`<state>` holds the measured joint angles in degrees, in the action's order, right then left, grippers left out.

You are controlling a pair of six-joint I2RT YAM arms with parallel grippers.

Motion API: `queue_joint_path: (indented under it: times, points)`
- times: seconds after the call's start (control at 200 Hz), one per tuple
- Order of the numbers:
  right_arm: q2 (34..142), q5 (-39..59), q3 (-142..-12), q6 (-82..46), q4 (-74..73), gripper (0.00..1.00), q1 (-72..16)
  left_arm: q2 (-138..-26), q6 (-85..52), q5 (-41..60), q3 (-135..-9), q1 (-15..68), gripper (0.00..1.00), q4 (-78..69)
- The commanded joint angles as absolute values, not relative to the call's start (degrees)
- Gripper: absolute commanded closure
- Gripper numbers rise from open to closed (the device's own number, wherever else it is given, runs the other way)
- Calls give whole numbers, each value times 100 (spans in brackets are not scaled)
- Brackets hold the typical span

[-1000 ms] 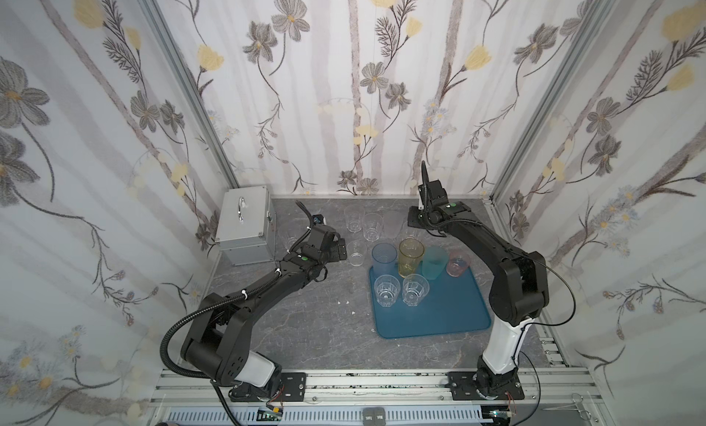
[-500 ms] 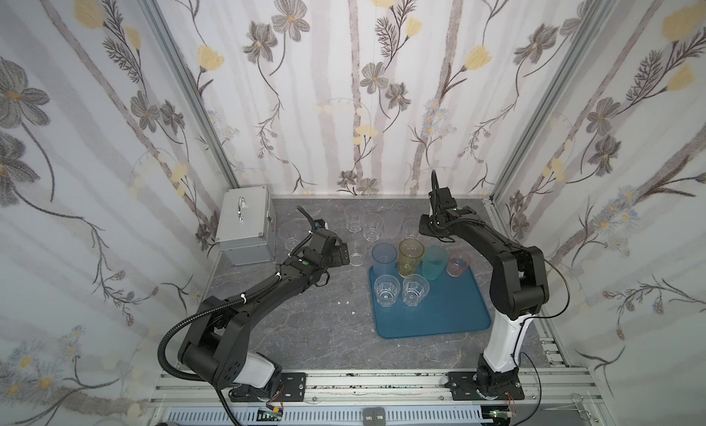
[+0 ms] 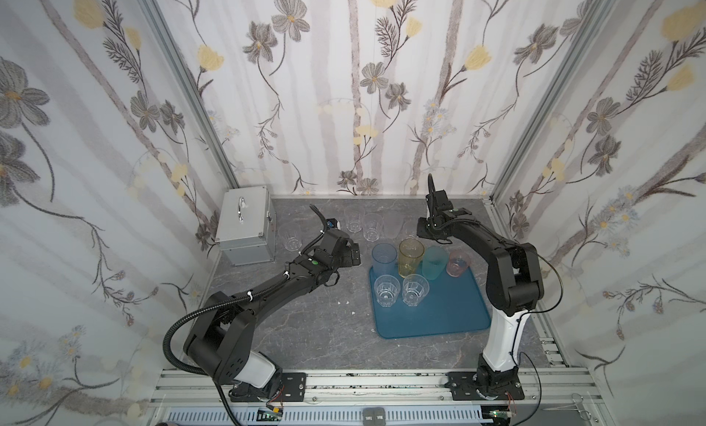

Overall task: Place the glasses into the tray
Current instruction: 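Grasp the upside-down clear cup with the right gripper and lift it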

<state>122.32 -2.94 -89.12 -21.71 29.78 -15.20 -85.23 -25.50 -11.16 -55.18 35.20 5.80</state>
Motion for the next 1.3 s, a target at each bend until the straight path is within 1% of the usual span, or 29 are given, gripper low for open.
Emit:
queue_joint_path:
  times: [0.0, 0.13, 0.31, 0.764, 0.874, 1.129, 1.294]
  points:
    - [12251, -359, -8897, -2075, 2729, 86, -1512, -8517, -2549, -1296, -5590, 3549, 0, 536]
    - [12180, -421, -8892, -2030, 2747, 93, -1494, -8440, -2505, -1370, -5605, 3574, 0, 540]
    - [11893, -406, -8834, -2030, 2801, 98, -1486, -8284, -2448, -1481, -5625, 3595, 0, 536]
    - [10928, -261, -8790, -2030, 3098, 100, -1491, -8001, -2509, -1509, -5794, 3748, 0, 536]
    - [10587, -170, -8740, -2063, 3188, 100, -1499, -7946, -2484, -1661, -5976, 3932, 0, 536]
    - [9495, 324, -8219, -2211, 3396, 100, -1486, -8014, -2017, -2455, -6448, 4696, 0, 535]
    - [8694, 509, -7781, -2206, 3738, 100, -1470, -8226, -1934, -2602, -6732, 5178, 0, 510]
